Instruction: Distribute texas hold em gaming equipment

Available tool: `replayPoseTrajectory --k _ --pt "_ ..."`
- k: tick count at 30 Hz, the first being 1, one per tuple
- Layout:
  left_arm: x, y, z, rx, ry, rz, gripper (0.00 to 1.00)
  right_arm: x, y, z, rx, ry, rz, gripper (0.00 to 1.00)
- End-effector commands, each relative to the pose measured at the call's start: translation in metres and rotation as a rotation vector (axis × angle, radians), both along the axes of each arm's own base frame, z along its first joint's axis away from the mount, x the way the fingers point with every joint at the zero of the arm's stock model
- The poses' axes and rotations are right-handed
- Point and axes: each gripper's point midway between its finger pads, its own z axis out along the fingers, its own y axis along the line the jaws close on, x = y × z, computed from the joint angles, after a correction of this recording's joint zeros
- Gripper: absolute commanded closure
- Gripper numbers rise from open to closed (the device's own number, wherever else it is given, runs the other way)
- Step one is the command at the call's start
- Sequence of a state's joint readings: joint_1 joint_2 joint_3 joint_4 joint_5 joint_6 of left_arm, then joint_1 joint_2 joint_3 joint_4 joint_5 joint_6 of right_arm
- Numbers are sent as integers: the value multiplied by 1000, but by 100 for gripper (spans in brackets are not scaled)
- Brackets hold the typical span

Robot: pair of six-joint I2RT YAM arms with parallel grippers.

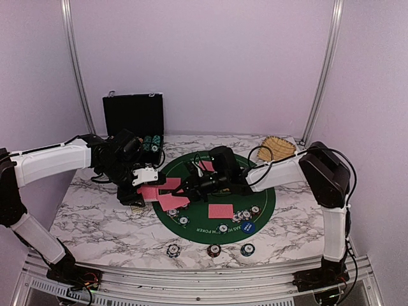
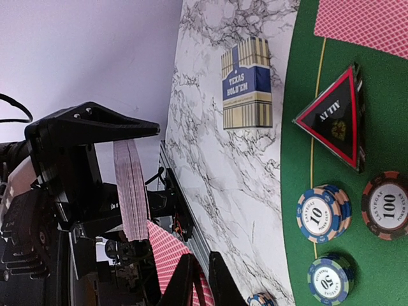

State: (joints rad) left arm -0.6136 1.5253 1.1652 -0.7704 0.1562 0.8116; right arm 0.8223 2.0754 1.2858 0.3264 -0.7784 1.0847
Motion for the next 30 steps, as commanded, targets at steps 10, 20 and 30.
replayPoseTrajectory --k 10,20,30 --pt "2 5 5 -5 -14 9 78 45 -24 12 14 -20 -88 98" --pt "0 4 5 -14 -5 7 78 107 -4 -21 -13 -41 -181 99" --pt "-2 3 8 -23 1 9 78 152 16 -44 -25 -99 -274 93"
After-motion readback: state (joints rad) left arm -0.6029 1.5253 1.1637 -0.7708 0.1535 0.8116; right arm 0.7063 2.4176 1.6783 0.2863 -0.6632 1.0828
